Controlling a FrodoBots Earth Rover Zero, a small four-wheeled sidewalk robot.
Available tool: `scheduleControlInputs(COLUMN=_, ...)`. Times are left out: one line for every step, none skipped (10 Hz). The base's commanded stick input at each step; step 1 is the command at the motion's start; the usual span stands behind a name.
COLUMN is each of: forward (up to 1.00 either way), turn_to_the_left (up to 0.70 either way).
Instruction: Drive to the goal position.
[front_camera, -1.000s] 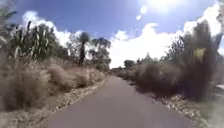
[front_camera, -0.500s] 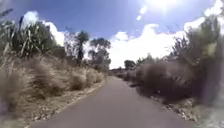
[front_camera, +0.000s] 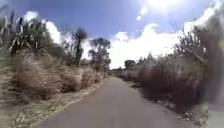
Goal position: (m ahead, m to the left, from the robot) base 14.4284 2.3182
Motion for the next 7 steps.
scheduleControlInputs(forward=1.0, turn_to_the_left=0.0)
scheduleControlInputs(forward=1.0, turn_to_the_left=0.0)
scheduleControlInputs(forward=1.0, turn_to_the_left=0.0)
scheduleControlInputs(forward=1.0, turn_to_the_left=0.0)
scheduleControlInputs(forward=1.0, turn_to_the_left=0.0)
scheduleControlInputs(forward=1.0, turn_to_the_left=0.0)
scheduleControlInputs(forward=1.0, turn_to_the_left=0.0)
